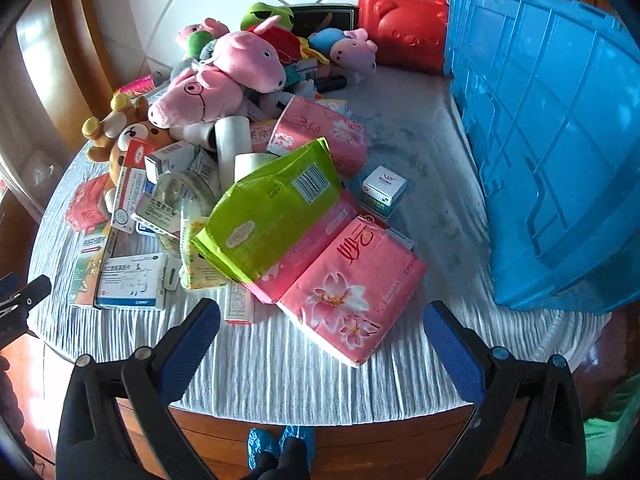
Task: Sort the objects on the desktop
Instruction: 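Withdraw both tools from the crate back over the pile, then grasp the green wet-wipe pack with the left tool while the right tool grasps the pink tissue pack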
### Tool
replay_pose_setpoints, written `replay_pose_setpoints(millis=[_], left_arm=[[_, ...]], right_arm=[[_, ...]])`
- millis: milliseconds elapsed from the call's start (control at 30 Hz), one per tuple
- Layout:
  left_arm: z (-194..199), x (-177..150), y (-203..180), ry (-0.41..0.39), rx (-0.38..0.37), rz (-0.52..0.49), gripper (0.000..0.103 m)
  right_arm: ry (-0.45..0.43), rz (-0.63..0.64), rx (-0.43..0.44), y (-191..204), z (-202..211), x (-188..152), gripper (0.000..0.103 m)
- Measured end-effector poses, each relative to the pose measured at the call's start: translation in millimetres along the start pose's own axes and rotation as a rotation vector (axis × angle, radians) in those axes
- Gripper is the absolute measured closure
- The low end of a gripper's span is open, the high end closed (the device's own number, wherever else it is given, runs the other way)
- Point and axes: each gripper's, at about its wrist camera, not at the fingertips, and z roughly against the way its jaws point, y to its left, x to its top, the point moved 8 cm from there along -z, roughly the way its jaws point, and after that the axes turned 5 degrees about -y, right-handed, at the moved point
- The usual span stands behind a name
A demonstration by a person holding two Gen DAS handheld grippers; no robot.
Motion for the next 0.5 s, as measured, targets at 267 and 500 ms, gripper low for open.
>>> replay_pose_setpoints(millis=[267,500], left_arm=[[-18,24,-90,-0.015,-0.139,-0.141,0.009],[-39,38,-160,-0.01,-0.286,-0.327,0.009]], right_arm=[[0.038,-0.065,-0.033,-27,-30,-12,0.0],[0.039,-0.147,-0.106,-38,-36,-17,0.0]])
